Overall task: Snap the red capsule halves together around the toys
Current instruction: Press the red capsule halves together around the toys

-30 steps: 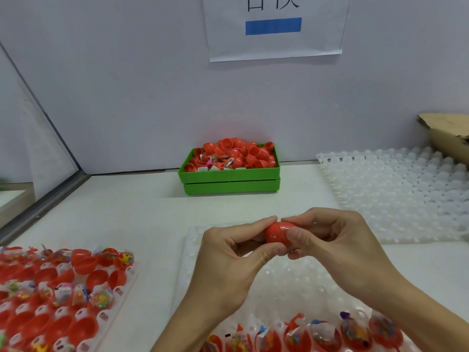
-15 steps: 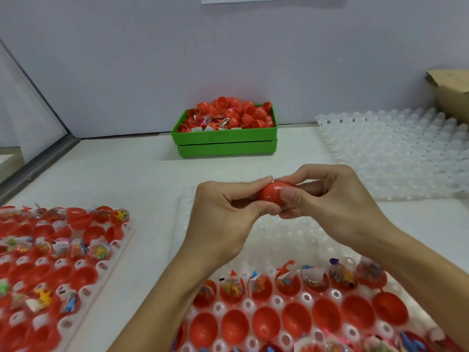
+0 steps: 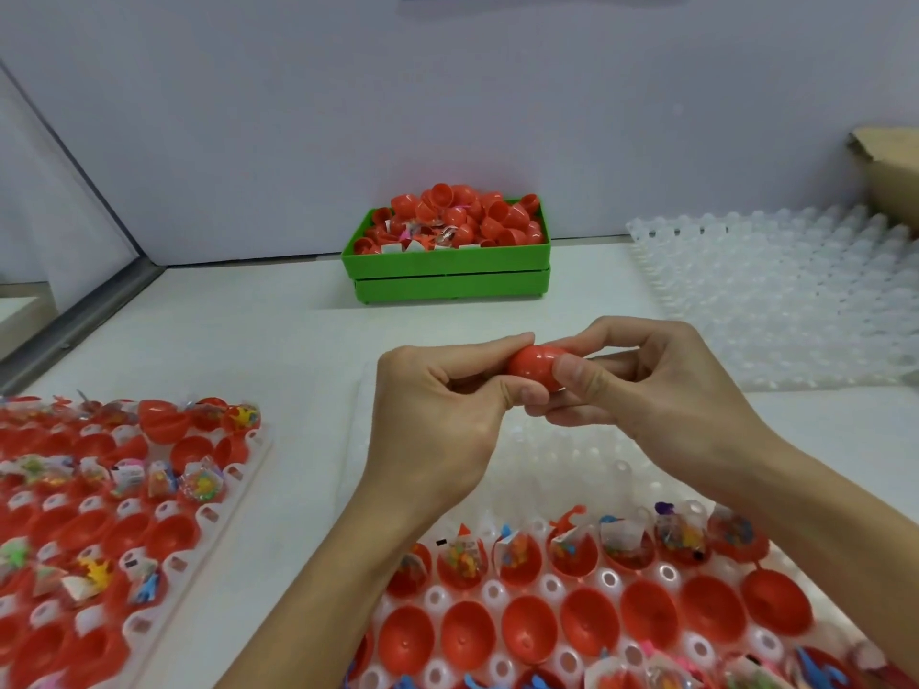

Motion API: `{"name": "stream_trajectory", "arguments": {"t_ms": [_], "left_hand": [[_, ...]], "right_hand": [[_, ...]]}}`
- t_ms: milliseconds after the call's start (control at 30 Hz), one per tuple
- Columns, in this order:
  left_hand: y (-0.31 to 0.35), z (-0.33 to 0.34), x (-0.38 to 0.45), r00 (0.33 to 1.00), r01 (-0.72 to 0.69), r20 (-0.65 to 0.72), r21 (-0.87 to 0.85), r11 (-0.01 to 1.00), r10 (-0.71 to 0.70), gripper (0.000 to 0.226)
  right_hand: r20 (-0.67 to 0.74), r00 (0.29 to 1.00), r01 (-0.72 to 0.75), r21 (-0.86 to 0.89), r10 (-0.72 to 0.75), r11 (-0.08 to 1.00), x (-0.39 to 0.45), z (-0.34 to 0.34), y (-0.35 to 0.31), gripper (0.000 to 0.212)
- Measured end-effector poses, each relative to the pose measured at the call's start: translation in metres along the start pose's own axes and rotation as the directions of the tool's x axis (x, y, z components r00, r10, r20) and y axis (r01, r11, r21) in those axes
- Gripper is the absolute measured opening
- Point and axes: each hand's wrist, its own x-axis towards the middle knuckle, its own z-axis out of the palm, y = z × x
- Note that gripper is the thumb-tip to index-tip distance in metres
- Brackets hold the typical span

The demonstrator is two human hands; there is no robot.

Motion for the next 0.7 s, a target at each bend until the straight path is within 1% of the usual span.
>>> {"name": "stream_trajectory", "arguments": {"t_ms": [200,367,500,700], "left_hand": [[0.0014,-0.0002,-0.0008,0.999,-0.034,0.010,0.047,0.998,0.034,0.037],[0.0005,0.0002,-0.0006,0.999,-0.030,0.026,0.072,0.997,0.028,0.036],[-0.0013,-0.0011,0.0001,0.998,-0.031,0.052,0.086,0.996,0.026,0.033],[-0.0015,-0.0018,0.0005,0.993,-0.078,0.097,0.125,0.989,0.067,0.031]], "right_hand": [[-0.005,1.000,-0.004,0.006,0.004,1.000,-0.0005,-0.0017,0.0001,0.029],[0.001,1.000,-0.020,0.000,0.020,1.000,-0.0002,-0.0015,0.0012,0.026],[0.005,1.000,-0.023,-0.007,0.023,1.000,-0.0003,-0.0024,0.0017,0.027],[-0.026,1.000,-0.007,-0.027,0.006,1.000,-0.0003,-0.0032,0.0017,0.030]]}}
